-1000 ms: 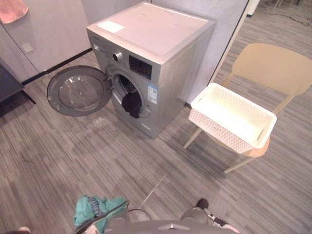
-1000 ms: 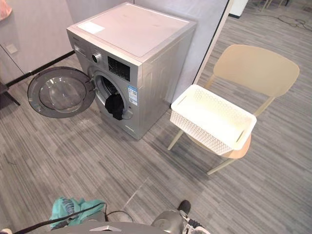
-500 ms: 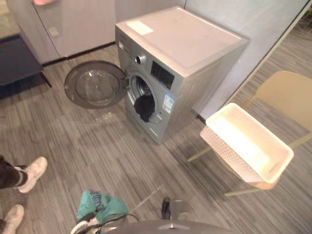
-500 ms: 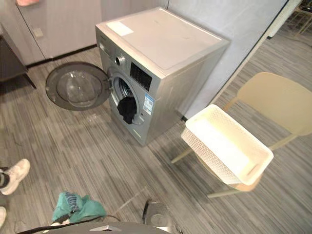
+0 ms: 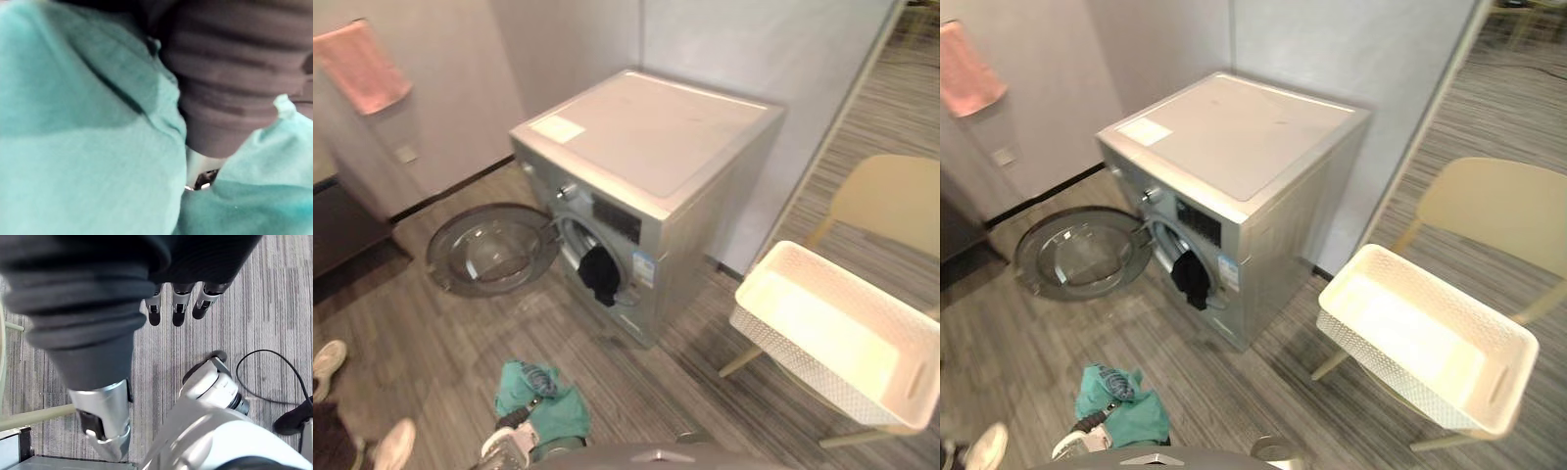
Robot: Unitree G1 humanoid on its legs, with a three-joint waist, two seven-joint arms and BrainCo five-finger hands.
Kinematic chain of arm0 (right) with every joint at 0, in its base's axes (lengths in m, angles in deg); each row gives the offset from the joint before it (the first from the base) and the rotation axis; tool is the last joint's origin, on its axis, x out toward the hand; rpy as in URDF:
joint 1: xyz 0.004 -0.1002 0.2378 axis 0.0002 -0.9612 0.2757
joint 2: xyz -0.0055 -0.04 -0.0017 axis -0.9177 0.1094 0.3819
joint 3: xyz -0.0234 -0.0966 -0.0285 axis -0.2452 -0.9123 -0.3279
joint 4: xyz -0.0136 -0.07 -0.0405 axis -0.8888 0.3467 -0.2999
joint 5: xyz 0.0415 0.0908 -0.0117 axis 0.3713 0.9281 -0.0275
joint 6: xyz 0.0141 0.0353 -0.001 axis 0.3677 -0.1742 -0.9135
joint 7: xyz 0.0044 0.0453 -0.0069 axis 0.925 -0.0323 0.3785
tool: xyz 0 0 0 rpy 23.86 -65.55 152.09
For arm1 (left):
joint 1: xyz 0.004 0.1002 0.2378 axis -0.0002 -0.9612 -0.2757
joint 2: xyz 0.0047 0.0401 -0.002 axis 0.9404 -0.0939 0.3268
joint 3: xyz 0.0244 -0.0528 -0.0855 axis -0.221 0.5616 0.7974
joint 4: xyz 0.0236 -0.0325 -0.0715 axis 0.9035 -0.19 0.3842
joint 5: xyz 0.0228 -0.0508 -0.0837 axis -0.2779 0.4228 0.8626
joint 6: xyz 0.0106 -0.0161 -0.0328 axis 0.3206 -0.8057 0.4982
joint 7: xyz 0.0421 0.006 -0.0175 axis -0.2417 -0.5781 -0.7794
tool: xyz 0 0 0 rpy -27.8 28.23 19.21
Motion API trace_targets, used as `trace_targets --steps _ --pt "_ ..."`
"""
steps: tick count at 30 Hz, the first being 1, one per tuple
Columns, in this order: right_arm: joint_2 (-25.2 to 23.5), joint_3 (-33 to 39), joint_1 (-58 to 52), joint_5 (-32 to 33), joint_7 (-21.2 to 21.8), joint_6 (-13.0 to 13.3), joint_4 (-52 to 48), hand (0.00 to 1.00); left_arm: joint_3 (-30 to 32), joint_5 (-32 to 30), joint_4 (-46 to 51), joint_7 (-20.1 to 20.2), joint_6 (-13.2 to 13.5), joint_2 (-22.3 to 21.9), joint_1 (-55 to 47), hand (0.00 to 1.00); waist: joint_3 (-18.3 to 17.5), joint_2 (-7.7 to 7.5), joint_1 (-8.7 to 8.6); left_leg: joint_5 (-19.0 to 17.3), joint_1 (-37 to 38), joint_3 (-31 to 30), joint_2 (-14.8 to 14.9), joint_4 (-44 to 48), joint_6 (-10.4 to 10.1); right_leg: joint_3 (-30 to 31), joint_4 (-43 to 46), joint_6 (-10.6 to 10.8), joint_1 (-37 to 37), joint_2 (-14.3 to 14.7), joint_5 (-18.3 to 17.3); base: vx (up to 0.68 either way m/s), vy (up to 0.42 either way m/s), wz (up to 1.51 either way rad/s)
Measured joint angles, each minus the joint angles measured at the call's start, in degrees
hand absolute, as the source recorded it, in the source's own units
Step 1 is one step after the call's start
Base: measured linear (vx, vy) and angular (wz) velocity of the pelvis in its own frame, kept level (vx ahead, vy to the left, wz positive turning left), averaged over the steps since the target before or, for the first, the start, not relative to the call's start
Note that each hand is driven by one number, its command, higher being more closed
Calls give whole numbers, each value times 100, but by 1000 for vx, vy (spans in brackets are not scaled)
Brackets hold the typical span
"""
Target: Pick up the laundry basket with both hands and put the clothes into the washing machine.
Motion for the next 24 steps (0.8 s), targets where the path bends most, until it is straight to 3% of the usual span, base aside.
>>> trace_targets --steps 2,4,5,6,7,8,9,10,11,13,14,15,16,17,18,19,20,21,22,24 --pt "3 -215 135 38 0 5 -11 0 1 21 4 -77 18 136 29 100 0 -112 72 -74 -133 -153 327 -1249 129 482 -183 66 60 -176 28 312 378 -163" --pt "26 -311 121 27 -4 7 -56 0 6 118 11 -131 27 219 34 100 -44 -204 153 76 -93 -679 627 -2569 197 993 -250 322 53 -407 -146 307 487 -138" --pt "49 -307 91 7 -12 11 -56 0 12 205 -4 -239 62 222 8 100 -72 -244 170 227 59 -1176 766 -3377 161 1370 -252 629 52 -614 -348 329 649 -122" --pt "78 -295 47 -30 -15 9 -46 0 6 217 -13 -294 74 204 -21 100 -145 -225 169 256 110 -1293 785 -3606 169 1526 -278 757 63 -758 -492 402 799 -108" --pt "122 -250 -29 -38 -14 6 -23 0 -14 217 -25 -328 73 171 -71 100 -256 -150 156 241 108 -1276 772 -3710 191 1589 -315 755 64 -869 -559 384 775 -82" --pt "50 -59 -43 -73 -22 -11 293 0 -43 215 -106 -339 82 274 -111 100 -391 -319 117 333 30 -1128 507 -3252 -935 1842 -257 894 59 -1286 -510 422 744 -48" --pt "-273 188 -39 25 -16 -28 444 0 -73 208 -140 -359 68 517 -100 100 -513 -639 -47 133 -18 -1039 243 -2960 -941 1975 -73 826 -46 -1462 -15 419 704 -34" --pt "-320 254 -27 17 -7 -23 448 0 -156 203 -134 -359 70 582 -90 100 -541 -702 -65 68 -9 -996 205 -2868 -961 2035 -12 830 -114 -1486 348 431 706 -17" --pt "-337 272 -68 -49 -2 -42 474 0 -381 192 -135 -341 72 635 -48 100 -570 -760 -26 -43 121 -854 146 -2828 -934 2170 36 844 -190 -1505 1065 320 565 -29" --pt "-382 309 -54 -74 6 -22 443 0 -846 85 -136 -316 79 618 -3 100 -574 -764 -43 -79 332 -634 -19 -2962 -783 2268 199 768 -393 -1551 2188 260 502 -27" --pt "-366 299 -51 -72 16 -20 436 0 -1154 -35 -136 -283 77 581 40 100 -575 -740 -46 -70 553 -425 -155 -3146 -595 2252 372 544 -607 -1602 2987 200 422 -32" --pt "-358 297 -45 -72 29 -17 434 0 -1352 -127 -134 -240 77 555 27 100 -563 -702 -19 -39 762 -224 -198 -3354 -507 2202 595 300 -841 -1604 3317 194 410 -49" --pt "-361 297 -28 -78 45 2 409 0 -1457 -195 -147 -204 75 546 -1 100 -548 -669 -40 17 982 -18 -167 -3600 -403 1973 1233 272 -1176 -1547 2950 85 176 -62" --pt "-353 294 -7 -78 53 3 401 0 -1528 -252 -197 -201 69 537 -18 100 -537 -652 -68 66 1209 175 -187 -3808 -333 1529 1900 357 -1533 -1449 2242 99 170 -80" --pt "-301 197 8 -98 48 -1 388 0 -1568 -256 -270 -202 59 500 -41 100 -510 -609 -62 123 1527 445 -184 -4029 -280 803 2419 397 -1809 -1296 1586 83 116 -109" --pt "-235 -15 10 -269 45 -16 332 0 -1635 -256 -320 -198 62 476 -109 100 -512 -601 -61 145 1833 793 -207 -4250 -280 -250 2462 362 -1926 -1010 1211 86 87 -107" --pt "-220 -104 14 -312 45 -15 312 0 -1628 -271 -371 -202 71 459 -116 100 -501 -584 -62 146 1910 933 -226 -4327 -280 -591 2358 240 -1884 -967 1015 40 26 -97" --pt "-168 -175 24 -329 41 -13 297 0 -1627 -306 -408 -199 57 423 -118 100 -500 -498 -46 151 1982 1054 -223 -4422 -289 -637 2144 286 -1812 -957 999 38 23 -108" --pt "-11 -302 80 -439 50 -2 285 0 -1622 -376 -574 -195 54 398 -110 100 -505 -342 -50 400 2185 1306 -199 -4881 -288 -718 1585 339 -1700 -728 978 33 11 -106" --pt "91 -477 238 -528 51 1 364 0 -1609 -480 -702 -197 48 412 23 100 -438 -354 -94 673 2190 1413 -202 -5270 -208 -1070 948 337 -1684 -632 978 25 -87 -87"
